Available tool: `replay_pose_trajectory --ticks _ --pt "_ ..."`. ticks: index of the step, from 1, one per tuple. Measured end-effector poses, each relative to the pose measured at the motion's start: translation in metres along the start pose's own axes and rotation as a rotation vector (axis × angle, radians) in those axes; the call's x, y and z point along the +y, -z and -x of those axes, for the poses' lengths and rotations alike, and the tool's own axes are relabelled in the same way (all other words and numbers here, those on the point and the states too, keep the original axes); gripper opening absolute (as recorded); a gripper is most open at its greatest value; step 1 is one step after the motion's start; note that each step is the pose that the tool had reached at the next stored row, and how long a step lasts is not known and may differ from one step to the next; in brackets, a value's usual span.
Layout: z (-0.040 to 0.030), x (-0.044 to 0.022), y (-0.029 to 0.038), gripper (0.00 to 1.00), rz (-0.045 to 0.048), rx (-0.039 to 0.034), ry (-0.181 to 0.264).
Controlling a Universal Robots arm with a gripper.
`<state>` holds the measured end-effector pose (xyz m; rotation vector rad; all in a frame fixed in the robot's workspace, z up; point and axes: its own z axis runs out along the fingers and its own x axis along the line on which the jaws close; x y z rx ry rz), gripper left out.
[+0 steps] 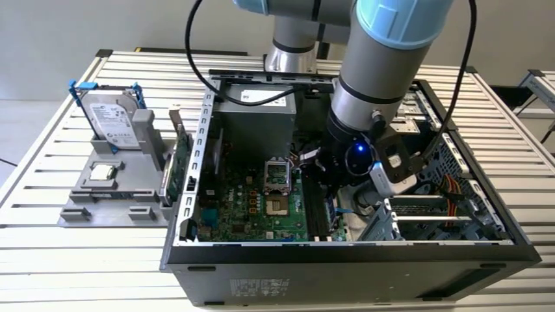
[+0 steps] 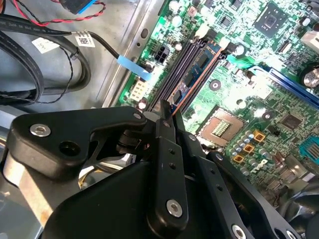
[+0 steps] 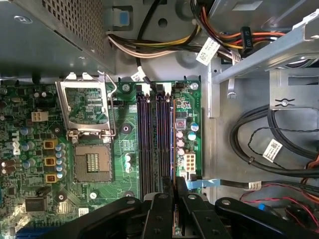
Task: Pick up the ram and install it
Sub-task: 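Insert the ram into the slot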
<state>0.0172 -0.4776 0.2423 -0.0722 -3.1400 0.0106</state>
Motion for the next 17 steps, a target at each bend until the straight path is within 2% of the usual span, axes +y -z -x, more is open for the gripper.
replay_pose_trajectory --ticks 9,17 --pt "0.0003 0.0 -0.002 0.0 0.0001 -0.0005 0.006" --pt "0.0003 0.0001 -0.0099 0.0 0.0002 -0.0006 0.015"
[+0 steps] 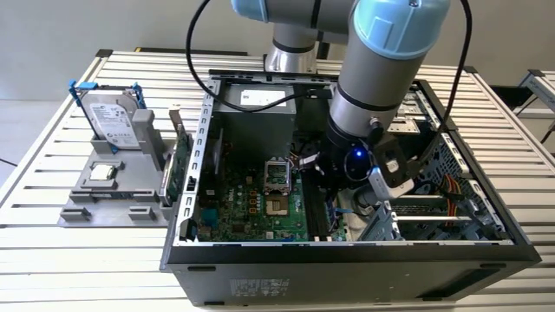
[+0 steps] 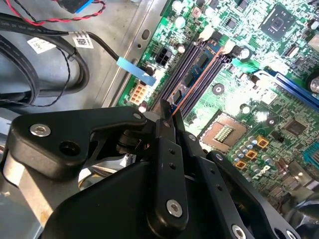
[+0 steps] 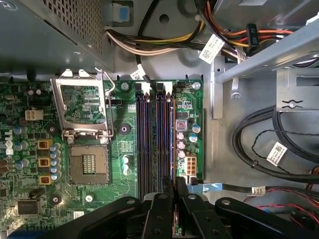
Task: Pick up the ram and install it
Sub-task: 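Insert the ram into the slot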
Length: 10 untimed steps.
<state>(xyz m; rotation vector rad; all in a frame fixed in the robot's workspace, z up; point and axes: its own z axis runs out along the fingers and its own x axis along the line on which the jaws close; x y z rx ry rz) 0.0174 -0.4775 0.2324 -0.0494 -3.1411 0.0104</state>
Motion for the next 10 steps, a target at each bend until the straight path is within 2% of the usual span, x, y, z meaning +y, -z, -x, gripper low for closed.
replay_pose_trajectory --ticks 5,10 --pt "0.0002 0.0011 -0.0045 0.0 0.0 0.0 0.004" --pt "0.0003 0.0025 -0.006 0.0 0.0001 0.0 0.009"
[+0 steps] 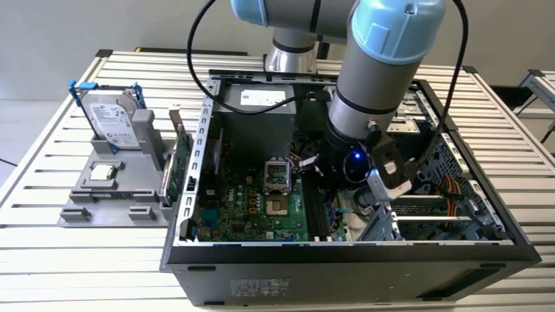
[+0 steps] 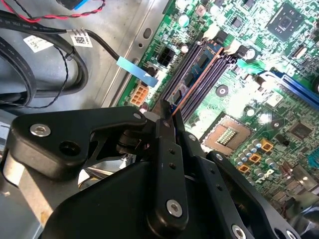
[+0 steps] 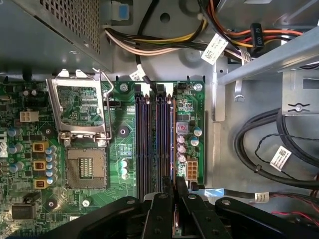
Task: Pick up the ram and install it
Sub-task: 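Insert the ram into the slot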
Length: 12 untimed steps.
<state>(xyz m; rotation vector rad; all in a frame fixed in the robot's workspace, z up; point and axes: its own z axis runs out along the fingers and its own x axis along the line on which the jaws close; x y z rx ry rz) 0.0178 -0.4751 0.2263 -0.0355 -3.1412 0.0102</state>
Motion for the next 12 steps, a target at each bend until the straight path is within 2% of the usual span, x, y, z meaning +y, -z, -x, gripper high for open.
replay_pose_trajectory --ticks 12 --pt "0.0001 0.0022 -0.0054 0.0 -0.0001 -0.0002 0.021"
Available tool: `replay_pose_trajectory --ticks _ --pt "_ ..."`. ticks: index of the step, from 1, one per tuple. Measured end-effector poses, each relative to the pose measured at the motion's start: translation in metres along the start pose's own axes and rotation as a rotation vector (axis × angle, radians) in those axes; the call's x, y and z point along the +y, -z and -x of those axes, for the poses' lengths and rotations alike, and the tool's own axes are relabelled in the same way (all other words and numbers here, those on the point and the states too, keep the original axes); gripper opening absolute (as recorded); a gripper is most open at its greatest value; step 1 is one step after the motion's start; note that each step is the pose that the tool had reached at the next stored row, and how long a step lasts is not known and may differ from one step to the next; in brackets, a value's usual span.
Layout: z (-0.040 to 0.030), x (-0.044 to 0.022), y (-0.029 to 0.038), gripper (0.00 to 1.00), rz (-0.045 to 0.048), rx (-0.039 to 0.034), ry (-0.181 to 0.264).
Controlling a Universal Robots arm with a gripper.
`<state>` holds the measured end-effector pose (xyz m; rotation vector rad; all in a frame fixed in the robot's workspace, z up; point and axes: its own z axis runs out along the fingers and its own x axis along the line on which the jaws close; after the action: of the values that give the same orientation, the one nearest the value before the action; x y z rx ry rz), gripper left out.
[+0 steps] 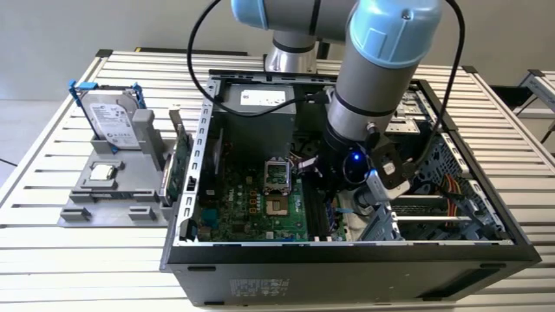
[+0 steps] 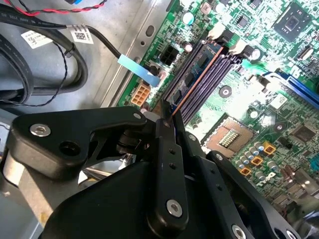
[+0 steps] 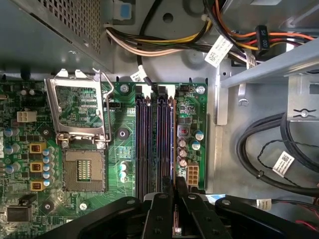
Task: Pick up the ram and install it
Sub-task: 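Insert the ram into the slot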
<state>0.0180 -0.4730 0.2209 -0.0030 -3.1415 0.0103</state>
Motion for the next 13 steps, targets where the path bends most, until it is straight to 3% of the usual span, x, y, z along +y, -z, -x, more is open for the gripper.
replay_pose_trajectory --ticks 13 --pt "0.0003 0.001 -0.0054 0.0 -0.0001 -0.0001 0.008"
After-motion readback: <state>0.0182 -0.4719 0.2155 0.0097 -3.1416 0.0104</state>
